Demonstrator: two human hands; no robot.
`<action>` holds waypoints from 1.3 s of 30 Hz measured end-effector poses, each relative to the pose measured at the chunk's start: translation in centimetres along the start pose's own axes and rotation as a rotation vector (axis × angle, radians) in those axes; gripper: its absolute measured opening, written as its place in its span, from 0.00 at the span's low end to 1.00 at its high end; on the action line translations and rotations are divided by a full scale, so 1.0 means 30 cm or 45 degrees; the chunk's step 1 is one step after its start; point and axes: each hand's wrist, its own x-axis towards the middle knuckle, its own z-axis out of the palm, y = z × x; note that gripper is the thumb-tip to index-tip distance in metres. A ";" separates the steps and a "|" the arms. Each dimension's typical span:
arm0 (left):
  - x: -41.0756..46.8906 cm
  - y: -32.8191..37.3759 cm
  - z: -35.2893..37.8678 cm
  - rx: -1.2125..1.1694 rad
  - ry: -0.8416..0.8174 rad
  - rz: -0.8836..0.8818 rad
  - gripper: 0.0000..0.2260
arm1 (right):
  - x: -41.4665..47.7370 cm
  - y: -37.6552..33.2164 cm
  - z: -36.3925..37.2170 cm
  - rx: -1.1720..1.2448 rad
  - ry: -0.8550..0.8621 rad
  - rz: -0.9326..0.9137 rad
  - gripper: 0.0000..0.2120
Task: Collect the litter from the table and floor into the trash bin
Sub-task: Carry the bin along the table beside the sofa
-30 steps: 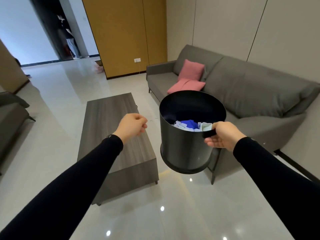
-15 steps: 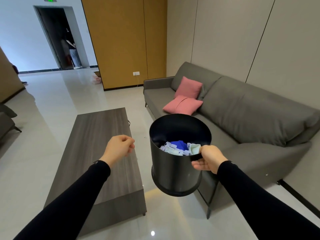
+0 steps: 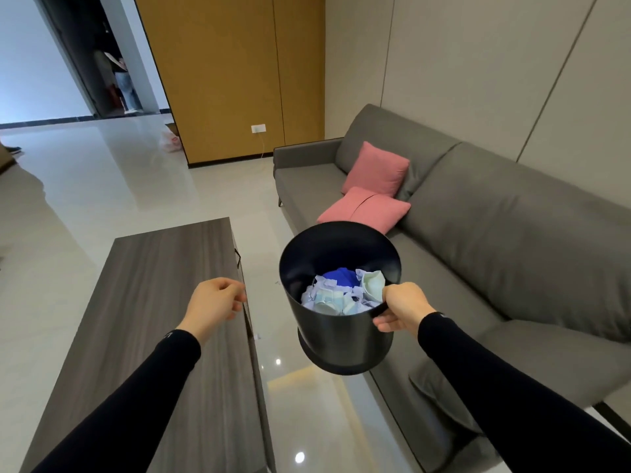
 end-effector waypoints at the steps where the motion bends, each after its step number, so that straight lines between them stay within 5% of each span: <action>1: 0.049 0.004 0.023 0.015 0.005 -0.014 0.08 | 0.064 -0.019 -0.001 -0.020 -0.005 0.004 0.16; 22: 0.844 0.013 0.422 -0.057 0.305 -0.538 0.08 | 1.306 -0.315 0.026 -0.326 -0.251 0.195 0.14; 34: 1.530 -0.218 0.419 -0.012 0.116 -0.716 0.08 | 1.804 -0.385 0.400 -0.347 -0.213 0.467 0.06; 39: 1.792 -0.415 0.466 -0.001 0.061 -0.842 0.08 | 2.043 -0.338 0.559 -0.355 -0.170 0.610 0.11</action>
